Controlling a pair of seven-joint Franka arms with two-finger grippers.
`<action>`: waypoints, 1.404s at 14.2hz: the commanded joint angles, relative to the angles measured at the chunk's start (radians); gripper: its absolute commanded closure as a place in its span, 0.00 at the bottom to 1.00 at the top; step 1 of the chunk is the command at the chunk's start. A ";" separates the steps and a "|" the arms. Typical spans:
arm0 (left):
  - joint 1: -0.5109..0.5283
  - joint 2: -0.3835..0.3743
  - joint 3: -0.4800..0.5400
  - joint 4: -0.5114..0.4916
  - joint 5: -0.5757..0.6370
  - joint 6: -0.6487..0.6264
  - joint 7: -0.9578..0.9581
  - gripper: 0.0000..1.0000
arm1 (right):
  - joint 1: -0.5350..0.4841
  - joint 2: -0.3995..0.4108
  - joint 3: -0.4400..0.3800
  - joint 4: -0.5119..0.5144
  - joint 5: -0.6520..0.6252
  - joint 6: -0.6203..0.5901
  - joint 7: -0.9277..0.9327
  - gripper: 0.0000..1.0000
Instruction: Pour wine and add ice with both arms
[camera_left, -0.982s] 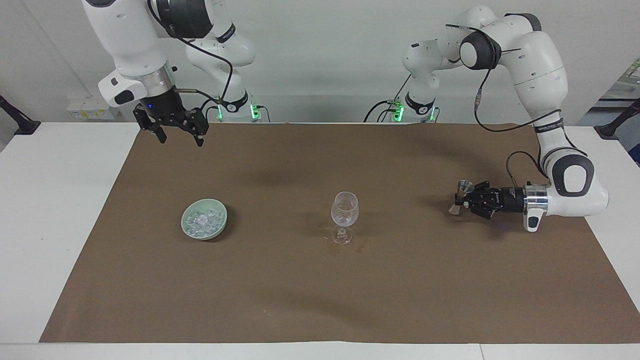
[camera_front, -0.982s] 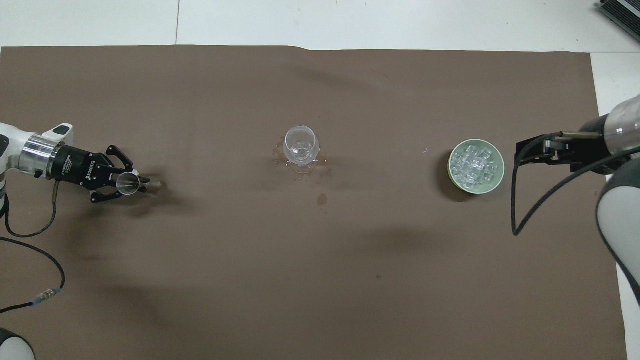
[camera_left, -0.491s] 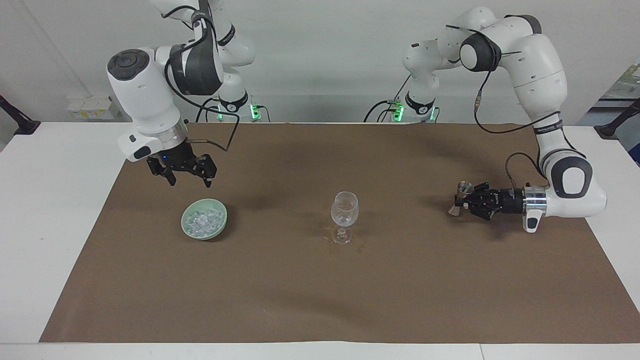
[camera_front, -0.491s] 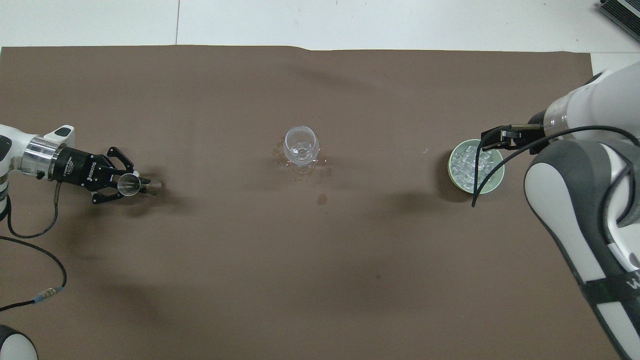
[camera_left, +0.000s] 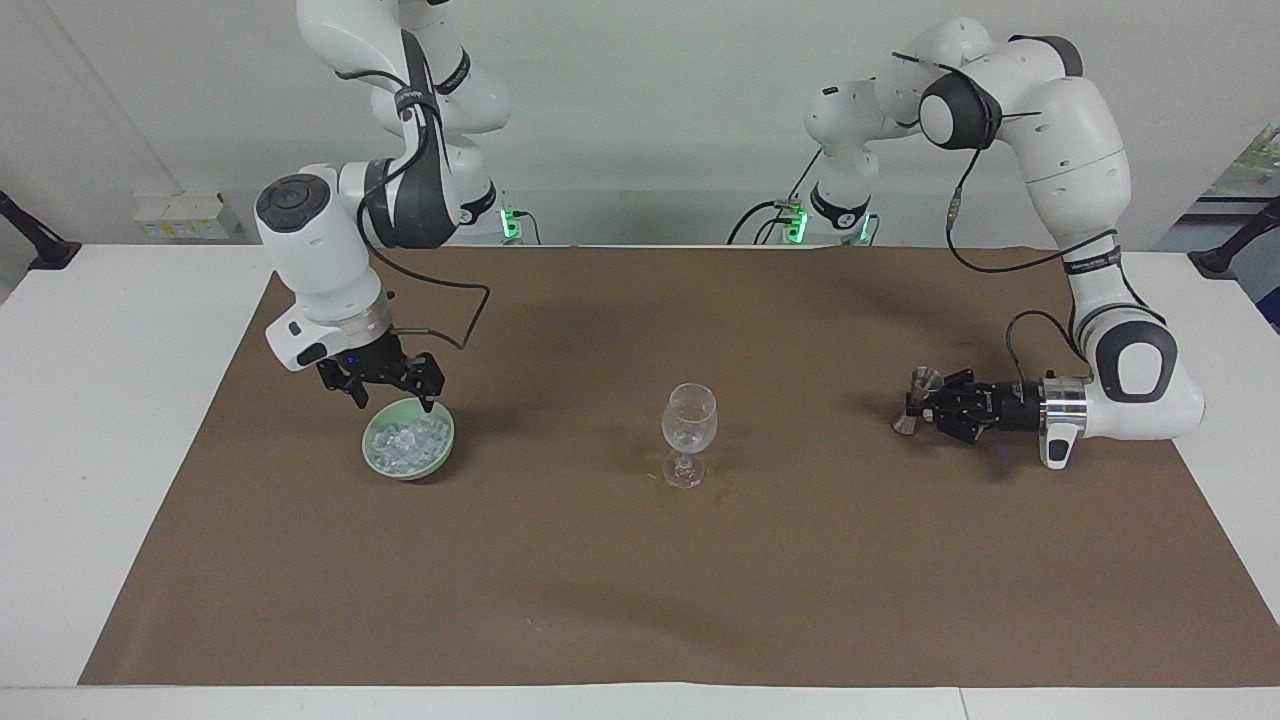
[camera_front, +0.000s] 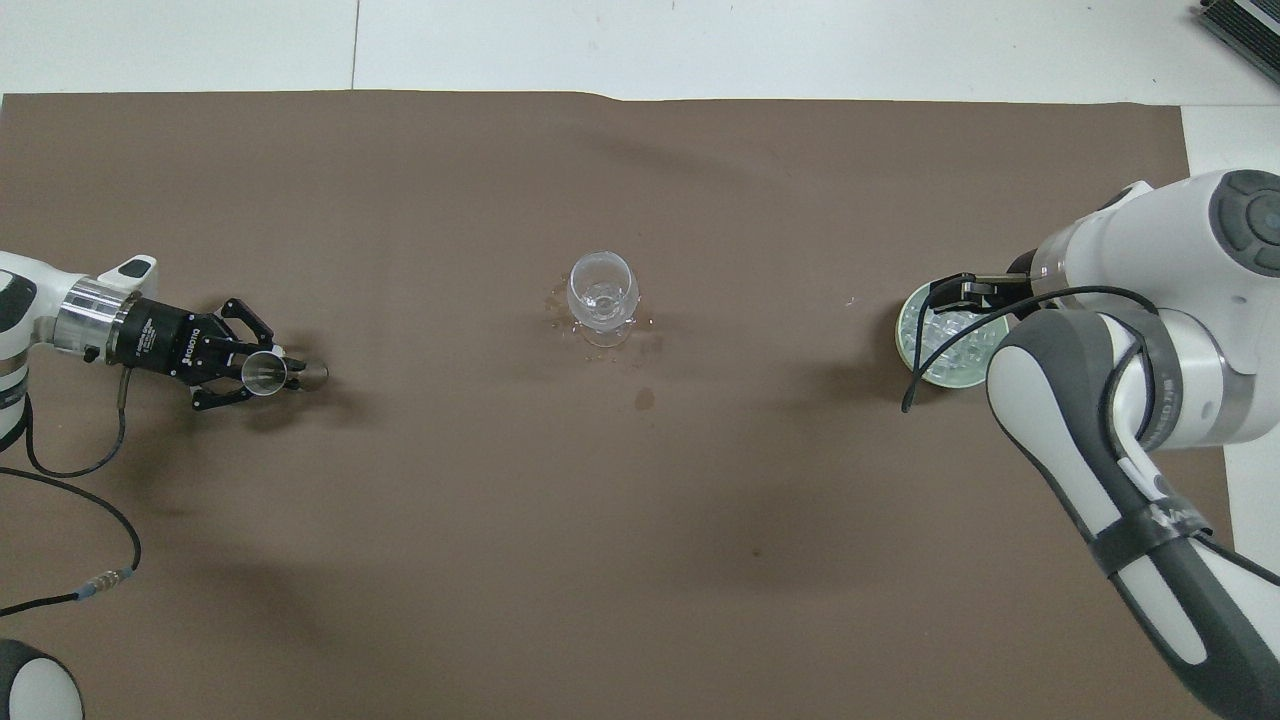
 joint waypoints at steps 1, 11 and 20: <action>0.002 0.003 0.004 -0.004 -0.017 0.017 0.014 1.00 | -0.008 -0.003 0.006 -0.013 -0.002 0.026 -0.031 0.00; -0.004 0.001 0.004 0.025 0.005 0.021 -0.006 0.00 | -0.015 0.000 0.004 -0.015 -0.004 0.021 -0.051 0.00; -0.006 -0.045 0.053 0.163 0.115 0.007 -0.014 0.00 | -0.034 0.083 0.003 -0.015 -0.046 0.063 -0.043 0.14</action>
